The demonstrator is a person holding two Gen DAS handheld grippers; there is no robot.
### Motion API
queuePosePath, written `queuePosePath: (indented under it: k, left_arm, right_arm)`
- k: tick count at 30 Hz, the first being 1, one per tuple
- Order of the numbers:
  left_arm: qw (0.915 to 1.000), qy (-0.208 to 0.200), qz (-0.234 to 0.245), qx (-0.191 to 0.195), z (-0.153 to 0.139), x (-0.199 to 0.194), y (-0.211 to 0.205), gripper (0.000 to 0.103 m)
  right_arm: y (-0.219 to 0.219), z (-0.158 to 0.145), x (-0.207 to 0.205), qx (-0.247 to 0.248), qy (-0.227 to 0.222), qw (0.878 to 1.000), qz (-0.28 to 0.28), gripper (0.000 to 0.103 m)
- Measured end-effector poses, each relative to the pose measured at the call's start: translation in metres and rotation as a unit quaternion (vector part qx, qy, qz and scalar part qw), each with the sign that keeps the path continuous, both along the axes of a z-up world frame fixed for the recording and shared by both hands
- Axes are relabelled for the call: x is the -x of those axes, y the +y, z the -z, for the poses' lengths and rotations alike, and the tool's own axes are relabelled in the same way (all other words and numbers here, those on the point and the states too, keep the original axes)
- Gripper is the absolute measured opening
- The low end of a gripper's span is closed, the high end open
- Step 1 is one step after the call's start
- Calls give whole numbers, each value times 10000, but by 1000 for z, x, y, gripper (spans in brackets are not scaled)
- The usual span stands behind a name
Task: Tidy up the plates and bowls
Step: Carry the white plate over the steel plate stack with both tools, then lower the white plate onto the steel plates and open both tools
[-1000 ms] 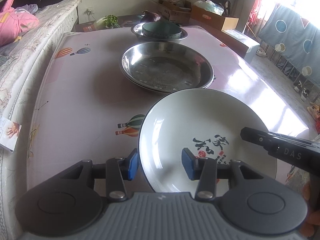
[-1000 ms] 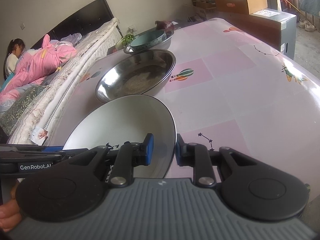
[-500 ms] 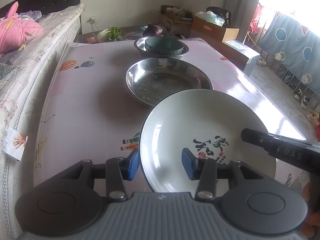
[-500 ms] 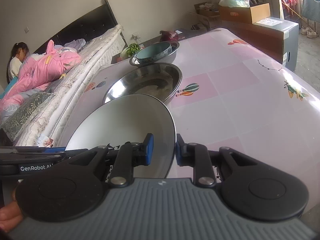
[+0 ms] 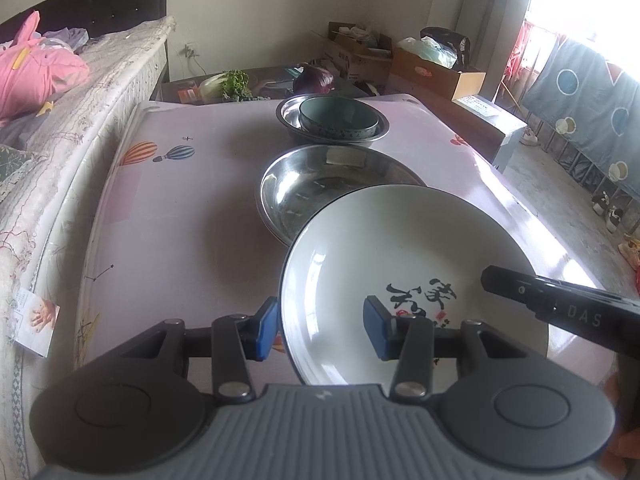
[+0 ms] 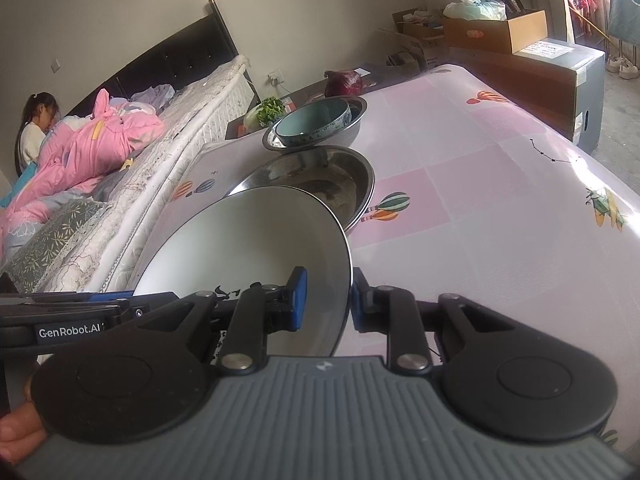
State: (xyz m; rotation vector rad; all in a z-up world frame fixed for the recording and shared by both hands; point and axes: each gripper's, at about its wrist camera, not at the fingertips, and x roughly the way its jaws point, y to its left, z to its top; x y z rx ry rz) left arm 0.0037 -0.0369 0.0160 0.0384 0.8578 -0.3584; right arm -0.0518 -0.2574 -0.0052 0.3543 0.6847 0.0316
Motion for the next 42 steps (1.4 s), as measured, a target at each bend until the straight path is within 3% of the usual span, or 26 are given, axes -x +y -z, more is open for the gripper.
queuePosePath:
  k: [17, 29, 42]
  left_arm:
    - [9999, -12, -89, -79, 5, -67, -21, 46]
    - [9995, 240, -196, -69, 21, -108, -24, 46]
    - [9994, 309, 33, 118, 28, -122, -27, 45]
  right_arm:
    - [-20, 11, -78, -202, 208, 9996, 50, 23]
    - [-27, 25, -135, -236, 507, 9984, -5, 25]
    - [-33, 24, -165, -167, 475, 9987, 0, 30]
